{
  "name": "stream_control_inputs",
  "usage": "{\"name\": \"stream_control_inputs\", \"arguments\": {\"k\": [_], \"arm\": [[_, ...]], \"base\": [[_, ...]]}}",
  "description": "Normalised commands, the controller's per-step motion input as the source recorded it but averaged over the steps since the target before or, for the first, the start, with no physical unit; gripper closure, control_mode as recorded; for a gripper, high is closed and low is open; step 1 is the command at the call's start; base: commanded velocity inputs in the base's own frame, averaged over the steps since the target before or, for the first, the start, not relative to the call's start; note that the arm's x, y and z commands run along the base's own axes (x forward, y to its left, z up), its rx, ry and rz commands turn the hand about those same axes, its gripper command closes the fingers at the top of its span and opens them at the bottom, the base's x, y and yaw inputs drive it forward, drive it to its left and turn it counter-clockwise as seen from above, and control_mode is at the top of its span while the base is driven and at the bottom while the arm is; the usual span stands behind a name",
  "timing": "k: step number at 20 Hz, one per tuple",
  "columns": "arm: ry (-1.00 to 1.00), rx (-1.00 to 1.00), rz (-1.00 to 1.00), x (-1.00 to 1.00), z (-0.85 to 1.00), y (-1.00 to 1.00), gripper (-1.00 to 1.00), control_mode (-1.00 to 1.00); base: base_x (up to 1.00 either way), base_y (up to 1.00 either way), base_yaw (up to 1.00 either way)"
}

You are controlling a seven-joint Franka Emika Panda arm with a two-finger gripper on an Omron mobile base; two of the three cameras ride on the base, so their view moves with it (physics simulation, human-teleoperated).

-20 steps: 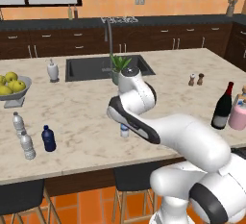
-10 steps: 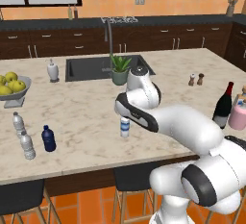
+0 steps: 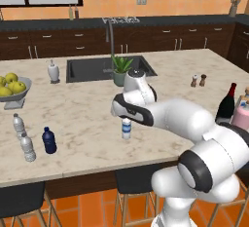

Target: Move the plastic bottles in the middle to the plastics group, and the glass bottles in the middle to the glass group.

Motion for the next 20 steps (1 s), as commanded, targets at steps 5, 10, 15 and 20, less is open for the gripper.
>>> {"name": "stream_control_inputs", "arguments": {"k": [5,10,15,20], "arm": [[0.01,0.01,0.0,0.0,-0.18,0.0,-1.0,-1.0],[0.0,0.0,0.0,0.13,-0.25,-0.05,-1.0,-1.0],[0.0,0.0,0.0,0.07,-0.26,-0.08,-1.0,-1.0],[0.0,0.0,0.0,0.05,-0.19,-0.02,-1.0,-1.0]], "base": [[0.0,0.0,0.0],[0.0,0.0,0.0],[0.0,0.0,0.0],[0.0,0.0,0.0]]}}
